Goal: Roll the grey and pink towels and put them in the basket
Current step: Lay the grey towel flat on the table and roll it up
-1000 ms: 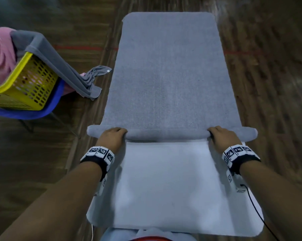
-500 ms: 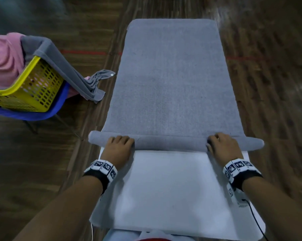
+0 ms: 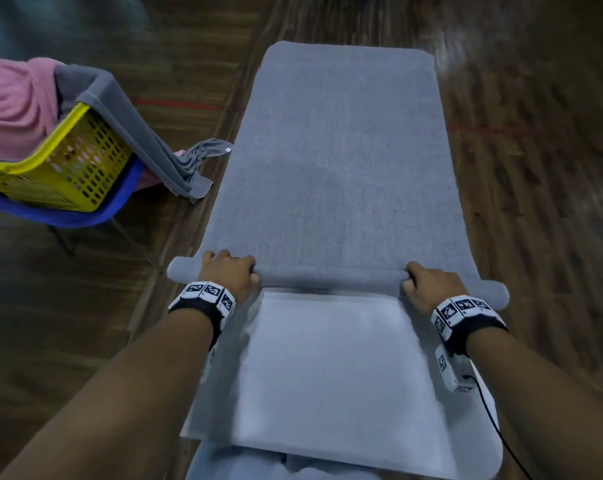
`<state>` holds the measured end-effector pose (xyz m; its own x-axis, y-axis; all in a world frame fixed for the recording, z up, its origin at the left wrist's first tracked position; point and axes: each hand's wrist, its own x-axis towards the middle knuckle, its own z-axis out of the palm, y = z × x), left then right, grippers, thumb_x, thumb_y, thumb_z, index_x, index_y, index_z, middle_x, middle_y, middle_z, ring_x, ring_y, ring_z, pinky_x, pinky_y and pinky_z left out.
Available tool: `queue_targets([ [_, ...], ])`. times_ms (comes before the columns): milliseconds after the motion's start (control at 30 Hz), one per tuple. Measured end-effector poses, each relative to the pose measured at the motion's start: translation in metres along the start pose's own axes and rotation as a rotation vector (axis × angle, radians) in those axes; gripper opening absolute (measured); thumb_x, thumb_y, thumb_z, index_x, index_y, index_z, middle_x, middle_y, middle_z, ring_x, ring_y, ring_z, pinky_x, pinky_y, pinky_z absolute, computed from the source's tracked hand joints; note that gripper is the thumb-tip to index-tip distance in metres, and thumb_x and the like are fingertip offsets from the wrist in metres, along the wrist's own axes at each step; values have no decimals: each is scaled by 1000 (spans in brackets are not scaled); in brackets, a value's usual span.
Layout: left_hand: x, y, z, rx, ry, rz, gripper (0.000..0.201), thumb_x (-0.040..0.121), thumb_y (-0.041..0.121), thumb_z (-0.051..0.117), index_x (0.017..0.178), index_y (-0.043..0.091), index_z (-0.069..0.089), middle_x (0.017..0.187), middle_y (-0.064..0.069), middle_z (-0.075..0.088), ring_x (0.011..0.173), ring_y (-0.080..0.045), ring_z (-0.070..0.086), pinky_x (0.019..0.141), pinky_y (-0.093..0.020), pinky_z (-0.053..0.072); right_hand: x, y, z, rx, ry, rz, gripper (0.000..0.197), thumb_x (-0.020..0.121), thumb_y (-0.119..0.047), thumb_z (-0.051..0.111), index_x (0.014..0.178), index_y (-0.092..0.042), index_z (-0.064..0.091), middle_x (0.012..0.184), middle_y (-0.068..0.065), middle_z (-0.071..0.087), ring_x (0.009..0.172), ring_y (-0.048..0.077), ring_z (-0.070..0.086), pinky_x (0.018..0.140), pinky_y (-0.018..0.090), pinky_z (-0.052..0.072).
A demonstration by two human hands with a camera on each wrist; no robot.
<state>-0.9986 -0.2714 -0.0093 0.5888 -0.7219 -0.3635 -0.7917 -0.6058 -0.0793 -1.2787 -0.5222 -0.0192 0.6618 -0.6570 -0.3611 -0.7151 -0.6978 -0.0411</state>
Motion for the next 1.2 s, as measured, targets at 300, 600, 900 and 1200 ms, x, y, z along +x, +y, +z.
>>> queue_targets([
  [300,-26,15,29,44,222,47,27,93,32,47,119,27,54,122,0,60,108,-27,52,99,-42,31,-22,-3,30,-20,346,-107,26,84,-36,63,100,-15,64,96,7,61,89,30,57,82,41,43],
  [600,-6,11,14,-2,110,-16,32,99,27,36,127,30,51,130,4,58,123,-26,43,106,-45,24,-9,8,17,53,231,-101,29,91,-24,50,119,-19,56,111,4,64,102,27,58,92,40,37],
  [900,-4,2,1,2,198,89,22,90,31,51,109,23,57,107,-5,64,103,-30,53,95,-44,33,-9,9,4,-33,201,-64,19,93,-30,50,106,-19,58,102,8,61,88,31,58,78,38,39],
  [1200,-27,10,36,-14,270,73,38,88,18,57,127,20,58,128,-3,62,113,-31,54,100,-48,34,-31,5,32,-11,279,-88,42,80,-35,67,116,-14,61,111,8,66,100,30,61,91,42,45],
])
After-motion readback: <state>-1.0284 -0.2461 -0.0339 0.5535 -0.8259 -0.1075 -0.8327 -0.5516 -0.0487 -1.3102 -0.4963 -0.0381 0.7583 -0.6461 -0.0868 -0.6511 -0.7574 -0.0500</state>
